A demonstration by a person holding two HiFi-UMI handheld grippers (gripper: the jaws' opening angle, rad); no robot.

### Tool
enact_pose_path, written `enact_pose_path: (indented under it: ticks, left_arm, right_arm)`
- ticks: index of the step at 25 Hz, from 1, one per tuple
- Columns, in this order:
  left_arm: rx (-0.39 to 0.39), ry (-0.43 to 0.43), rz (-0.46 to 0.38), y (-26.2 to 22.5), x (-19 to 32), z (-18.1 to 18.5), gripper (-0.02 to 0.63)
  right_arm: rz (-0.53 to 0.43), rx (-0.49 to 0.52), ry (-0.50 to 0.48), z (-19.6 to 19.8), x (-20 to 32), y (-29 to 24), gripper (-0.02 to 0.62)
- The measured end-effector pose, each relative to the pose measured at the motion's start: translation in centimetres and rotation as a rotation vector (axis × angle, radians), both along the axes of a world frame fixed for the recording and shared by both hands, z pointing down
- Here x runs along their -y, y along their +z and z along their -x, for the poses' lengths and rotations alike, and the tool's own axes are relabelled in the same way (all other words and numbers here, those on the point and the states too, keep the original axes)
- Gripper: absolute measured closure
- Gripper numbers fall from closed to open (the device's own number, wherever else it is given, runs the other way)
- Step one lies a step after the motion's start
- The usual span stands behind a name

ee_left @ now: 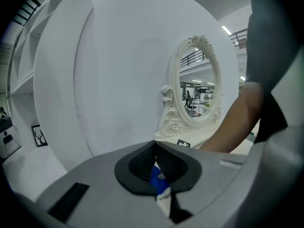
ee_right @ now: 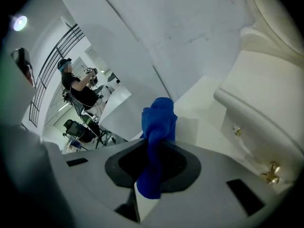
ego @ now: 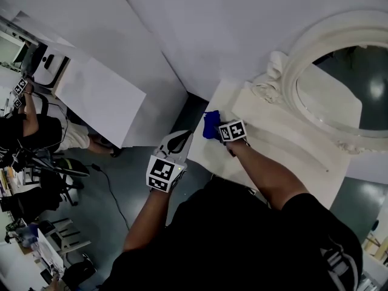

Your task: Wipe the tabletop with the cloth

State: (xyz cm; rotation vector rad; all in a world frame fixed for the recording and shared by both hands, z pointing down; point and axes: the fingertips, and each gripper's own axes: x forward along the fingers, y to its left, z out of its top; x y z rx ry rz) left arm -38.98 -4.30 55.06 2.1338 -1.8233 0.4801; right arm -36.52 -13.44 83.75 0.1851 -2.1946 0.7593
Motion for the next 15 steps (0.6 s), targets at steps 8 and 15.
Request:
enact_pose_path:
  ticks: [8, 15]
  left_arm:
    - [0.003, 0.006, 0.011, 0.8, 0.6, 0.6, 0.595]
    - [0.002, 0.034, 0.003, 0.3, 1.4, -0.3, 0.595]
  right_arm:
    - [0.01, -0.021, 0.019, -0.6, 0.4, 1.9, 0.538]
    - [0.003, -0.039, 0.04, -3.0, 0.7, 2.0, 0.538]
